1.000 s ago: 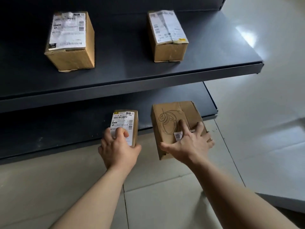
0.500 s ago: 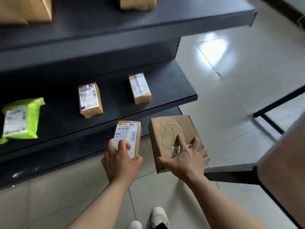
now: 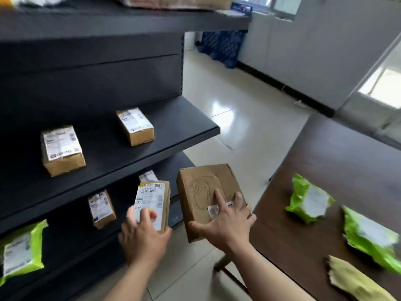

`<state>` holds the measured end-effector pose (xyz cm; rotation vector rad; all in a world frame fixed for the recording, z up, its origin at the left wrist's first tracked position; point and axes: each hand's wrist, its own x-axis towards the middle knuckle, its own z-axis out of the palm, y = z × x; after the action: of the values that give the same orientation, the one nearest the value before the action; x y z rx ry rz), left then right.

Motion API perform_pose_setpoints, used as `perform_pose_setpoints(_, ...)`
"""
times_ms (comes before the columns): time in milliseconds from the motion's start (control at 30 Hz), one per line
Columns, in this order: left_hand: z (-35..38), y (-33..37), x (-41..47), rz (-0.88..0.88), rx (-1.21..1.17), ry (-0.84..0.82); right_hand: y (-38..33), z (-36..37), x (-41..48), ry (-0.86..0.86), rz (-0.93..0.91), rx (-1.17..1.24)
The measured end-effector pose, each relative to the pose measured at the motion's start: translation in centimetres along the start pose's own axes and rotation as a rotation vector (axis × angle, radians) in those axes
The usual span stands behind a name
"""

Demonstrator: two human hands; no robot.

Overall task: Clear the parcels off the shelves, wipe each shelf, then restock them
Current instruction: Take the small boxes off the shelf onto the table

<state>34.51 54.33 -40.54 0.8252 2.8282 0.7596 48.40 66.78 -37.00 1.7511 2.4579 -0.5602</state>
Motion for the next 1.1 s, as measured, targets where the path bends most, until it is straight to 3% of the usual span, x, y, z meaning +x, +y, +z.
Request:
perform_pose_setpoints(200, -3.5, 6.6, -0.7, 0.151, -0.065, 0.001, 4.6, -6.2, -3.0, 0.119, 0.153, 0.035)
perform_pose_setpoints(467, -2.5, 16.7, -5.0, 0.388, -0.14, -0.134, 14.7, -11.0, -7.5, 0.226, 0.428, 0.079)
perform_pose_setpoints(733, 2.6, 27.7, -13.0, 0.539, -0.176, -0.242, 28.3, -13.7, -11.3, 0.293, 0.653, 0.09)
perform_pose_setpoints(1100, 13.4, 42.9, -27.6, 0.612, -0.178, -0.435, 50.8, -17.4, -14.5, 0.287, 0.835, 0.039)
